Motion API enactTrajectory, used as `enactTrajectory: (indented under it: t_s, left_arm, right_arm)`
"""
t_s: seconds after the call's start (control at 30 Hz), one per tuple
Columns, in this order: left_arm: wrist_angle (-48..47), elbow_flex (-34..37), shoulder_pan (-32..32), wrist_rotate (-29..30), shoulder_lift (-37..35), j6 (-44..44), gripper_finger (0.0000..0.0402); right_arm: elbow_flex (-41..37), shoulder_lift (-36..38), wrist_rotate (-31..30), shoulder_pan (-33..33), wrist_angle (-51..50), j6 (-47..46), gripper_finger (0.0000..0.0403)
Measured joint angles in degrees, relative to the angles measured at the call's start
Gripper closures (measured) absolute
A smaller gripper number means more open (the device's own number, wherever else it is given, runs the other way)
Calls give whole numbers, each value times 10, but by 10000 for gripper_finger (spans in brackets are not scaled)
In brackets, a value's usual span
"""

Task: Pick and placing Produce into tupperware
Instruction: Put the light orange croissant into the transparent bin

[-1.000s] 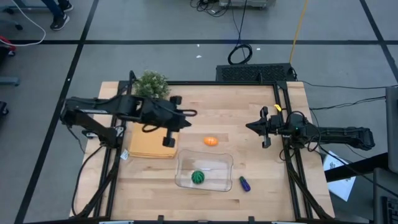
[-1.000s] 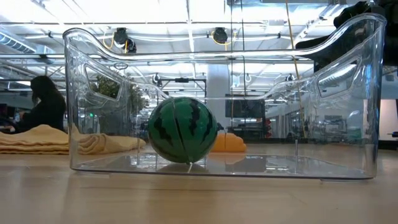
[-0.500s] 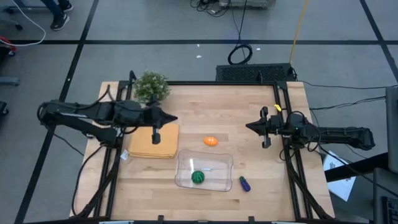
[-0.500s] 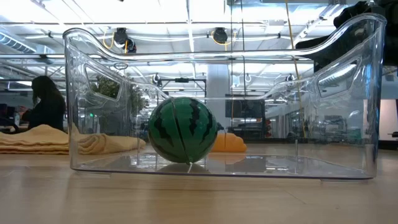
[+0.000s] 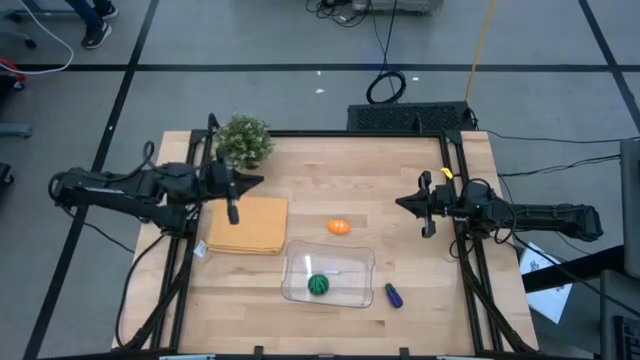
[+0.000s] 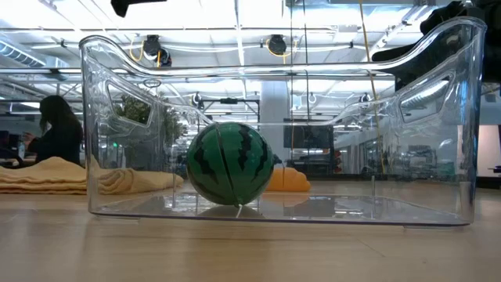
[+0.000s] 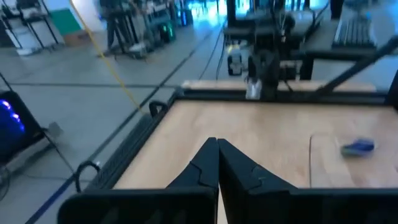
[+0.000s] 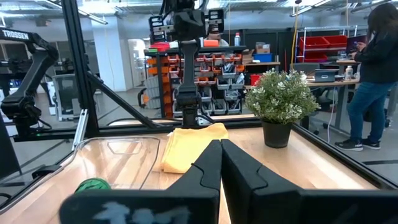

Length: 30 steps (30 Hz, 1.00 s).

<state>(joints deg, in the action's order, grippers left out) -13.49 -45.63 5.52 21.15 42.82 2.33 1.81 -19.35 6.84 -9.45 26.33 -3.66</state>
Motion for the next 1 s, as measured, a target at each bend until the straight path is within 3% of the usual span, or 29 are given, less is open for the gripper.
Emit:
enactTrajectory:
  t_s: [0.37, 0.43, 0.6, 1.0]
  left_arm:
    - [200, 155, 0, 14, -79, 22, 401]
    - [198, 175, -4, 6, -97, 35, 401]
    - [156, 194, -15, -78, -139, 66, 401]
    - [108, 195, -34, -65, -216, 86, 401]
  right_arm:
    - [0, 0, -12, 0, 0, -1, 403]
    - [0, 0, -12, 0, 0, -1, 403]
    - [0, 0, -12, 0, 0, -1, 403]
    - [0, 0, -12, 0, 0, -1, 403]
